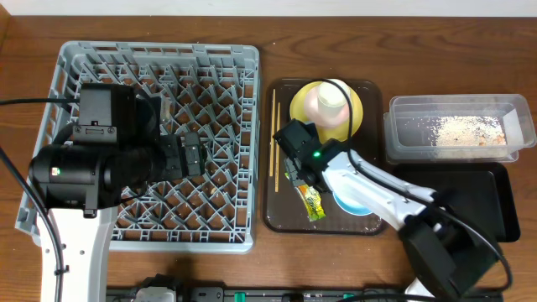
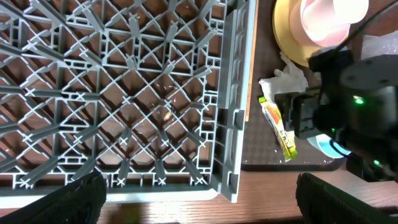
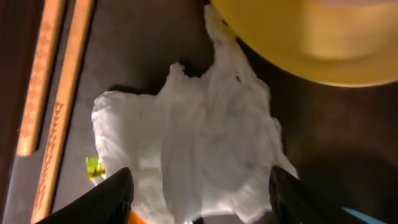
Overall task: Sort waste into correct bins and load items into the dishwasher rack
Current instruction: 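Lower the emptied blue bowl back onto the brown tray with right gripper, then grasp the white tissue with the right gripper and drop it on black tray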
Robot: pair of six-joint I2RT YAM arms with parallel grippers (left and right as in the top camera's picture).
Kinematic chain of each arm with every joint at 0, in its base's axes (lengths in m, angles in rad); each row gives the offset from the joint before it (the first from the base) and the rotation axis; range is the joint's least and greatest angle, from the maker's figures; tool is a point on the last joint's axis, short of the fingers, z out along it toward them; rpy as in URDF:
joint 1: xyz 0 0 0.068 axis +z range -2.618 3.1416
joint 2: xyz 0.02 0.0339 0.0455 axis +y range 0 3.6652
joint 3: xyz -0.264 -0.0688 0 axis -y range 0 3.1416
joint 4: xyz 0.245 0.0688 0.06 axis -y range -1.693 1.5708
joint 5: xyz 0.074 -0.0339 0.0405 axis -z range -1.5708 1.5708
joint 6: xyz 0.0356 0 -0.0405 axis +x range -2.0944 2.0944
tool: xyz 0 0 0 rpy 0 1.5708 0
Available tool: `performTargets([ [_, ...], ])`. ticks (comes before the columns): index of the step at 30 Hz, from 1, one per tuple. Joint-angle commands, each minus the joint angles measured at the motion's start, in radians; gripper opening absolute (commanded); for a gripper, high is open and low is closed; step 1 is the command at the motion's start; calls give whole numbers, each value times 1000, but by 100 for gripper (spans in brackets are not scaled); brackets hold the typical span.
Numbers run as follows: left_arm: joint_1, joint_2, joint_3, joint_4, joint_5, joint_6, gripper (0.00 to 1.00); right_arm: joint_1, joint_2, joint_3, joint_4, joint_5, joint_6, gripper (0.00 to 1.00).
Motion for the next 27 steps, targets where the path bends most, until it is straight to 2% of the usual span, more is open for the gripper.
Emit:
performTargets([
  [1,3,-6,-2,1,-6,1,98,6,9,-3,21,16,16,60],
  [3,3,-6,-2,1,-6,1,99,6,-1,-3,32,15,16,48],
  [5,3,-6,-2,1,-6,1,99,6,-13,-2,38,13,16,24],
  [8,3,-6,-2,1,-6,1,99,5,-39,-1,39,13,16,4],
  [9,3,-6,-2,1,-6,1,99,4,-49,-1,38,13,16,1],
  [13,3,-6,-2,1,-6,1,98,-10,-133,1,34,13,16,1],
  [20,3,-6,-2,1,-6,1,99,-56,-394,1,-17,-5,19,1],
  [27,3,-6,-2,1,-6,1,98,-256,-627,0,-322,39,145,1],
])
